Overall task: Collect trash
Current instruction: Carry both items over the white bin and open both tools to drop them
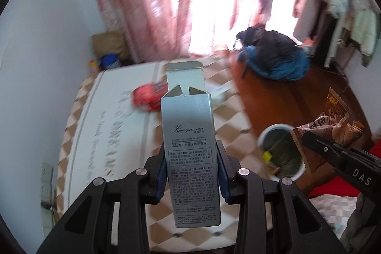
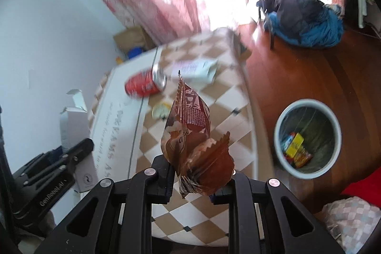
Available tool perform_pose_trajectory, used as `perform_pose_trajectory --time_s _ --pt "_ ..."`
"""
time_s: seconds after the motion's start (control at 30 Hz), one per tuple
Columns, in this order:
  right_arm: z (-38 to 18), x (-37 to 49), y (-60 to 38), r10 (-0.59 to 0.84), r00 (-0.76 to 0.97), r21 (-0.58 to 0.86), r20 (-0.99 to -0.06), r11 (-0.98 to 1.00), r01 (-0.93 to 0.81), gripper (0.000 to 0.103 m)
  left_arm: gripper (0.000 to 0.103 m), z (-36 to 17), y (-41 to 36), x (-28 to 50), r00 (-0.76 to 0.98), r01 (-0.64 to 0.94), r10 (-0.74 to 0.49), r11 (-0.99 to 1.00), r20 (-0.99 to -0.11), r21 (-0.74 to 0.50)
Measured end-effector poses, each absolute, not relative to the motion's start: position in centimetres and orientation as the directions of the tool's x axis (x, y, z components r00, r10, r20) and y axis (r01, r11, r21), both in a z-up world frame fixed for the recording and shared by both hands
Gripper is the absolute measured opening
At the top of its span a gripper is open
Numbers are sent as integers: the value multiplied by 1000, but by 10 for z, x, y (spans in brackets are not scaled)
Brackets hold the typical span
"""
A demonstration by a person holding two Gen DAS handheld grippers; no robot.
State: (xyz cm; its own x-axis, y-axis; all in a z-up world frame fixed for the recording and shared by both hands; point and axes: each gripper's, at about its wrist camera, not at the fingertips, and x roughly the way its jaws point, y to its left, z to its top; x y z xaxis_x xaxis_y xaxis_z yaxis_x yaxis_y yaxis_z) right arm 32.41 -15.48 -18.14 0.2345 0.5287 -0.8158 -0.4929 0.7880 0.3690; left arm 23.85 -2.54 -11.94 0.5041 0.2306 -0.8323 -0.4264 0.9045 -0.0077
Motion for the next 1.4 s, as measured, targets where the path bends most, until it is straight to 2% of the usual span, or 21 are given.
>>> perform_pose_trajectory --time_s 0.23,0.47,0.57,0.77,0.9,1.07,1.1,1.13,1.17,1.2,1.37,1.4 --pt "-132 358 -247 535 354 376 -767 822 -428 23 32 -118 -95 317 547 -280 82 956 -833 -90" --pt "-148 406 -329 439 417 324 -796 890 -319 23 32 -181 -151 406 448 -165 -143 957 -883 -239" --pt "-181 428 -357 388 400 300 -830 916 -266 23 32 -222 -166 442 368 -155 -217 945 -904 -289" --pt "-272 468 -394 343 292 310 -893 938 -154 22 33 -307 -179 498 200 -205 -289 922 -936 -328" --pt "-338 490 -408 338 219 327 -915 941 -86 22 33 -356 -185 519 114 -225 -294 923 -949 -313" --pt "-402 508 -412 335 143 333 -931 942 -38 22 35 -394 -190 532 41 -239 -306 921 -951 -306" --pt "-414 513 -411 334 131 333 -934 942 -29 22 43 -397 -191 534 33 -243 -306 921 -951 -305" --pt "-422 515 -411 333 120 333 -935 943 -25 22 64 -401 -190 537 26 -250 -306 920 -952 -302" --pt "-434 521 -411 339 102 338 -935 941 -20 22 78 -402 -190 537 23 -259 -310 916 -950 -306" --pt "-441 523 -410 336 94 336 -937 942 -19 23 97 -403 -189 533 23 -262 -307 917 -951 -302" --pt "-472 532 -401 343 23 341 -939 939 -44 26 98 -392 -180 525 34 -279 -247 928 -968 -247" --pt "-478 533 -399 334 2 334 -943 942 -47 38 98 -388 -178 523 41 -281 -236 930 -971 -238"
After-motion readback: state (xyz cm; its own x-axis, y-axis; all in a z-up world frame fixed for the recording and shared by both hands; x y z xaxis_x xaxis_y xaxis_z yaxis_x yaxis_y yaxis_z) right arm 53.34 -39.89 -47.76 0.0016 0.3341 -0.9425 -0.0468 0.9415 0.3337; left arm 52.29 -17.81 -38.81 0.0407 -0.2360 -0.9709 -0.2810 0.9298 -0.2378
